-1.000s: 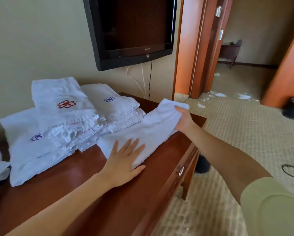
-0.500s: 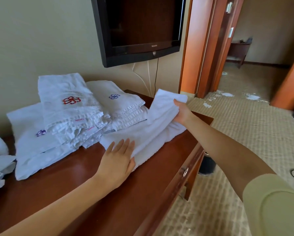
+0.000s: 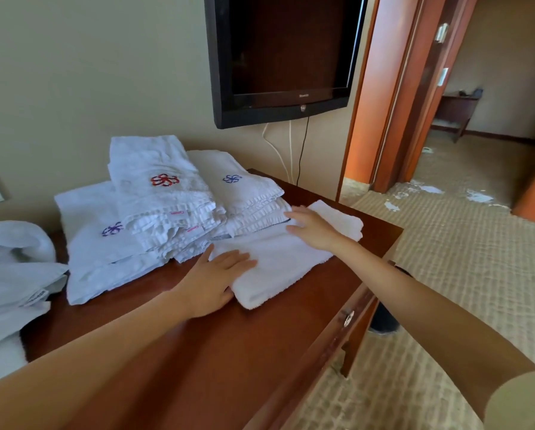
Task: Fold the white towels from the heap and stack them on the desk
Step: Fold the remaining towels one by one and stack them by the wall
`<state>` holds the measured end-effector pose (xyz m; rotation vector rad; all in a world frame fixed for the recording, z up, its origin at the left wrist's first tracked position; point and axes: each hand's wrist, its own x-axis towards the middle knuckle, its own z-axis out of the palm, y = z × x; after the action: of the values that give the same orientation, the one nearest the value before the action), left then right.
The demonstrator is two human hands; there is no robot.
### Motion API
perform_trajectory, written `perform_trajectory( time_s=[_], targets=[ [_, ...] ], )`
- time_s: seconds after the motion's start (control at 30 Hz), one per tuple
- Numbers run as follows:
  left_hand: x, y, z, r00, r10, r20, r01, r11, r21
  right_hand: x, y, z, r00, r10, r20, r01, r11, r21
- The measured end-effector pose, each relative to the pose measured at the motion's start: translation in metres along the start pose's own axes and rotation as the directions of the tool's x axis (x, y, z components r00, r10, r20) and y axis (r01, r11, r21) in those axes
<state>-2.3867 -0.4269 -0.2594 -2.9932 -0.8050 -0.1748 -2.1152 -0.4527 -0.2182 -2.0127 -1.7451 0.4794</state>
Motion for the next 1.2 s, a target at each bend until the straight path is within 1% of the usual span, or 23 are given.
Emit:
perform_trajectory(
  time_s=[0.03, 0.07, 0.1, 0.17, 0.23, 0.3, 0.37, 0.43, 0.5, 0.57, 0.63, 0.67, 0.7, 0.73, 0.77, 0.8, 0.83, 0.87, 0.9, 0.97, 1.03, 1.07, 1.2],
  targets=[
    [-0.001, 0.001, 0.002, 0.999, -0.013, -0.034, 0.012, 1.000, -0.018, -0.010, -0.011, 0.006, 0.983, -0.023, 0.182, 0.002, 0.994, 0.113],
    [-0.003, 0.001, 0.004, 0.997, -0.012, -0.070, 0.009, 0.999, -0.036, -0.020, -0.019, 0.012, 0.952, -0.033, 0.303, -0.023, 0.984, 0.178],
    [-0.006, 0.002, 0.004, 0.995, -0.017, -0.099, 0.011, 0.998, -0.058, -0.031, -0.025, 0.018, 0.933, -0.048, 0.356, -0.027, 0.979, 0.202],
    [-0.013, 0.004, -0.006, 0.985, -0.027, -0.168, 0.007, 0.993, -0.120, -0.049, -0.034, 0.023, 0.929, -0.102, 0.355, 0.009, 0.967, 0.256],
    [-0.020, 0.010, -0.026, 0.964, -0.037, -0.262, -0.005, 0.988, -0.157, -0.066, -0.044, 0.023, 0.909, -0.189, 0.371, 0.042, 0.928, 0.370],
    [-0.026, 0.016, -0.050, 0.918, -0.089, -0.385, 0.017, 0.982, -0.186, -0.083, -0.060, 0.017, 0.890, -0.265, 0.371, 0.080, 0.892, 0.446],
    [-0.032, 0.019, -0.076, 0.860, -0.115, -0.497, 0.030, 0.984, -0.174, -0.096, -0.080, 0.010, 0.894, -0.292, 0.340, 0.099, 0.868, 0.486],
    [-0.036, 0.022, -0.102, 0.803, -0.168, -0.572, 0.036, 0.971, -0.235, -0.101, -0.100, 0.005, 0.909, -0.319, 0.270, 0.162, 0.864, 0.476],
    [-0.040, 0.025, -0.129, 0.742, -0.291, -0.604, 0.067, 0.928, -0.366, -0.102, -0.122, -0.006, 0.941, -0.307, 0.140, 0.200, 0.841, 0.502],
    [-0.046, 0.024, -0.156, 0.687, -0.369, -0.626, 0.098, 0.901, -0.423, -0.102, -0.143, -0.019, 0.964, -0.255, 0.080, 0.147, 0.756, 0.638],
    [-0.054, 0.019, -0.179, 0.643, -0.389, -0.660, 0.097, 0.896, -0.433, -0.100, -0.162, -0.031, 0.955, -0.273, 0.118, 0.095, 0.657, 0.747],
    [-0.058, 0.015, -0.188, 0.619, -0.408, -0.671, 0.079, 0.882, -0.464, -0.099, -0.171, -0.037, 0.948, -0.283, 0.145, 0.072, 0.635, 0.769],
    [-0.063, 0.013, -0.195, 0.594, -0.456, -0.662, 0.049, 0.842, -0.537, -0.098, -0.179, -0.042, 0.946, -0.284, 0.159, 0.055, 0.620, 0.783],
    [-0.068, 0.012, -0.200, 0.571, -0.529, -0.628, 0.005, 0.767, -0.641, -0.095, -0.186, -0.045, 0.942, -0.294, 0.162, 0.055, 0.610, 0.790],
    [-0.073, 0.008, -0.202, 0.560, -0.610, -0.561, -0.044, 0.654, -0.755, -0.094, -0.194, -0.048, 0.940, -0.302, 0.157, 0.059, 0.597, 0.800],
    [-0.080, 0.005, -0.204, 0.571, -0.679, -0.462, -0.091, 0.507, -0.857, -0.092, -0.201, -0.051, 0.939, -0.309, 0.151, 0.059, 0.578, 0.814],
    [-0.087, 0.001, -0.202, 0.608, -0.709, -0.357, -0.127, 0.357, -0.926, -0.092, -0.208, -0.053, 0.939, -0.312, 0.144, 0.055, 0.550, 0.833],
    [-0.095, -0.005, -0.199, 0.671, -0.690, -0.273, -0.141, 0.243, -0.960, -0.091, -0.214, -0.054, 0.940, -0.313, 0.132, 0.051, 0.513, 0.857],
    [-0.104, -0.007, -0.195, 0.746, -0.631, -0.215, -0.135, 0.173, -0.976, -0.091, -0.220, -0.055, 0.943, -0.312, 0.117, 0.046, 0.468, 0.883],
    [-0.120, -0.002, -0.187, 0.855, -0.508, -0.108, -0.066, 0.101, -0.993, -0.090, -0.231, -0.053, 0.945, -0.316, 0.082, 0.042, 0.367, 0.929],
    [-0.130, 0.008, -0.180, 0.905, -0.424, 0.032, 0.027, -0.017, -0.999, -0.089, -0.239, -0.048, 0.947, -0.317, 0.052, 0.044, 0.288, 0.957],
    [-0.134, 0.012, -0.176, 0.921, -0.378, 0.092, 0.063, -0.090, -0.994, -0.089, -0.242, -0.045, 0.948, -0.316, 0.046, 0.044, 0.273, 0.961],
    [-0.149, 0.014, -0.143, 0.945, -0.267, 0.190, 0.086, -0.358, -0.930, -0.084, -0.244, -0.029, 0.964, -0.261, 0.056, 0.026, 0.300, 0.954]
  ],
)
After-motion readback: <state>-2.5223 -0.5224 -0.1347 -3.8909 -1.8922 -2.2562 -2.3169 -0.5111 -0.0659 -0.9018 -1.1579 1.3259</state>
